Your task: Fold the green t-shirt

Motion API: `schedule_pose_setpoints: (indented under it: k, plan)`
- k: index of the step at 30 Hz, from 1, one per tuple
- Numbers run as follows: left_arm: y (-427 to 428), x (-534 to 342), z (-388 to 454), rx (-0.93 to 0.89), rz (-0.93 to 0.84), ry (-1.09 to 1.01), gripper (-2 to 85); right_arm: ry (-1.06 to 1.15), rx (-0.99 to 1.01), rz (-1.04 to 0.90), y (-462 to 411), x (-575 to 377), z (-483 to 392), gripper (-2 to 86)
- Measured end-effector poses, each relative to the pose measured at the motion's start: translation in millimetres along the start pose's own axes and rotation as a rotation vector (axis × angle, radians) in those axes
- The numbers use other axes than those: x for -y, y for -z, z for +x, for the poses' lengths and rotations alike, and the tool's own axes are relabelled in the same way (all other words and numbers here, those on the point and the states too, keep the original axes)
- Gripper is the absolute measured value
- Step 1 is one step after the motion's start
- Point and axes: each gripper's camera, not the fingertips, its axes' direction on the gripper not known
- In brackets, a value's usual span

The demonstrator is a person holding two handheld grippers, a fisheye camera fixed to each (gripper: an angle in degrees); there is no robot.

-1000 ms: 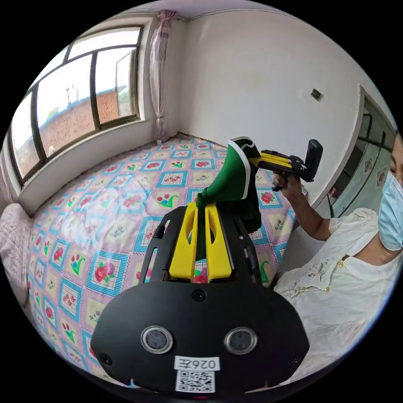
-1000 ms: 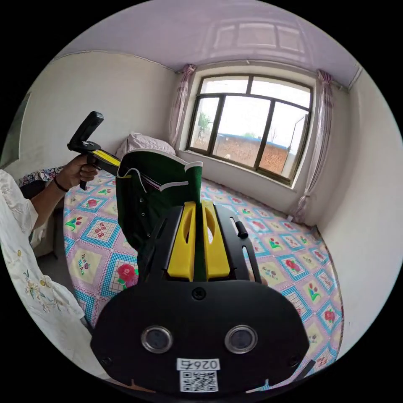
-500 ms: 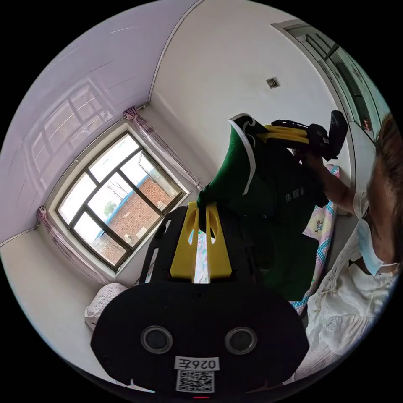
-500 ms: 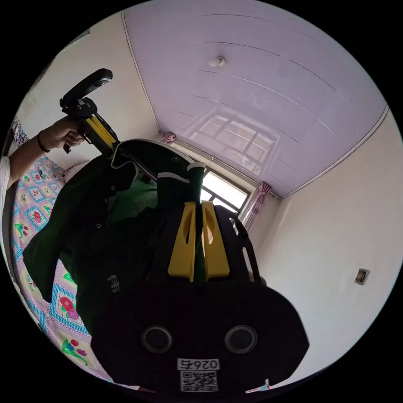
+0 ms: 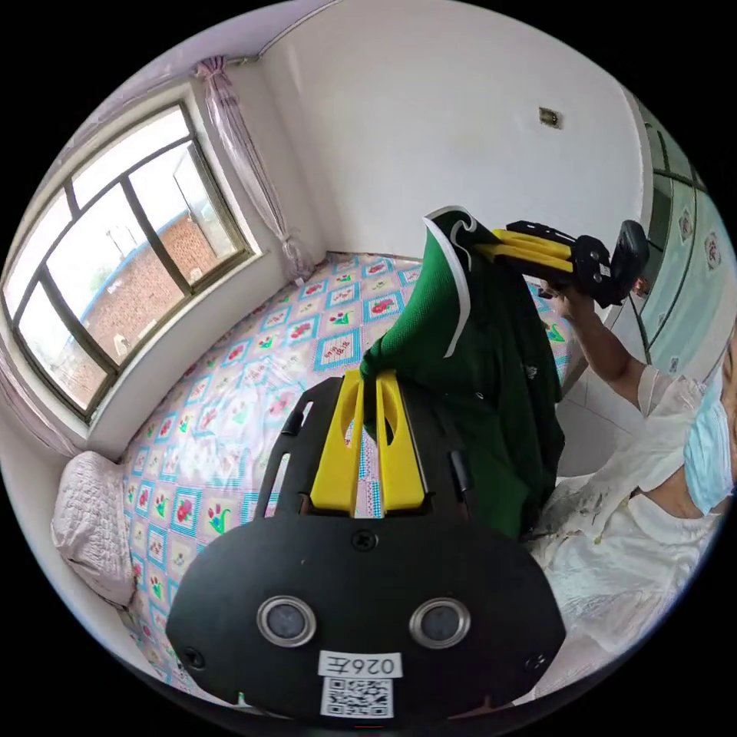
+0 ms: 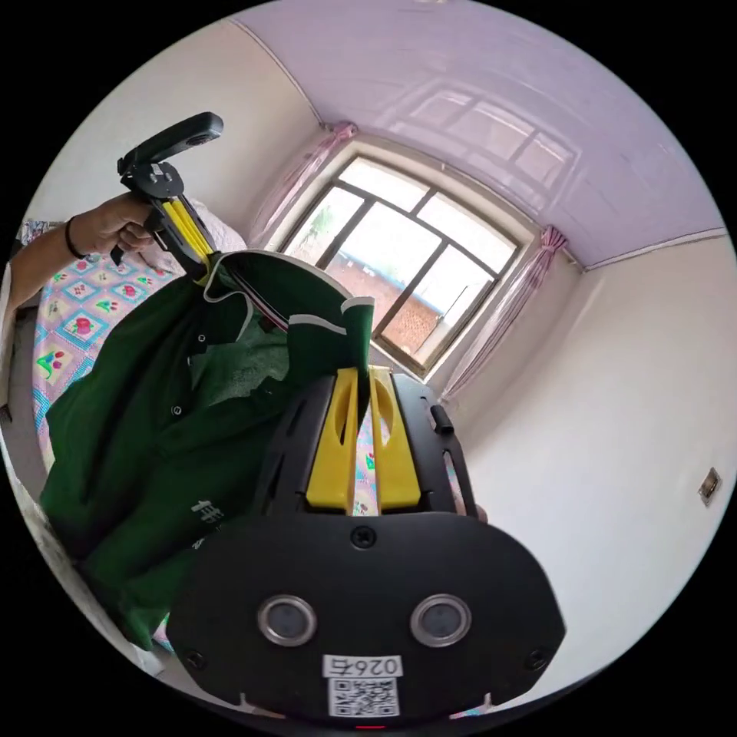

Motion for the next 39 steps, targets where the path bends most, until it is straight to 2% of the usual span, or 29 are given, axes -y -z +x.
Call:
schedule_pose_setpoints:
  k: [4, 8, 10, 13, 17, 19, 21, 22, 24, 26, 31, 33, 35, 37, 39]
  plan:
    - [-155, 16, -79, -0.064, -0.075, 0.164, 1.8, -0.074, 0.036, -0.173, -165, -30, -8, -1.2]
    - [-270, 27, -141, -0.066, -0.104, 0.285, 4.5, -0.145, 0.075, -0.339, -308, -53, -5, -1.0]
    - [-344, 26, -182, 0.028, -0.27, 0.397, 11.0, -0.207, 0.118, -0.484, -400, -69, 3, -0.1]
    - [-407, 2, -225, 0.069, -0.407, 0.535, 16.8, -0.312, 0.161, -0.577, -469, -96, 23, 0.2]
    - [-427, -40, -252, -0.13, -0.298, 0.562, 13.4, -0.484, 0.271, -0.473, -475, -126, 76, -0.7]
    - [-431, -66, -251, -0.277, -0.233, 0.512, 8.4, -0.675, 0.353, -0.358, -447, -165, 123, -0.6]
    - [-432, -79, -238, -0.27, -0.216, 0.453, 4.1, -0.774, 0.422, -0.313, -427, -203, 148, -0.7]
    - [-432, -84, -227, -0.237, -0.216, 0.413, 1.2, -0.788, 0.448, -0.322, -415, -226, 157, -0.9]
    - [-435, -87, -210, -0.186, -0.227, 0.341, 1.1, -0.788, 0.411, -0.372, -401, -255, 164, -0.7]
    - [-442, -87, -197, -0.152, -0.234, 0.275, 3.5, -0.771, 0.368, -0.467, -399, -278, 164, 0.0]
    - [-497, -78, -180, -0.149, -0.356, 0.16, 14.7, -0.837, 0.476, -0.607, -443, -312, 168, 7.6]
    - [-516, -73, -178, -0.151, -0.388, 0.12, 15.1, -0.84, 0.455, -0.637, -464, -311, 171, 7.9]
    - [-536, -67, -178, -0.149, -0.438, 0.071, 14.2, -0.837, 0.426, -0.645, -485, -306, 177, 7.9]
    - [-551, -60, -191, -0.229, -0.456, 0.047, 9.2, -0.817, 0.438, -0.683, -518, -296, 179, 7.5]
    - [-557, -58, -208, -0.217, -0.468, 0.081, 4.2, -0.78, 0.481, -0.751, -543, -290, 174, 4.4]
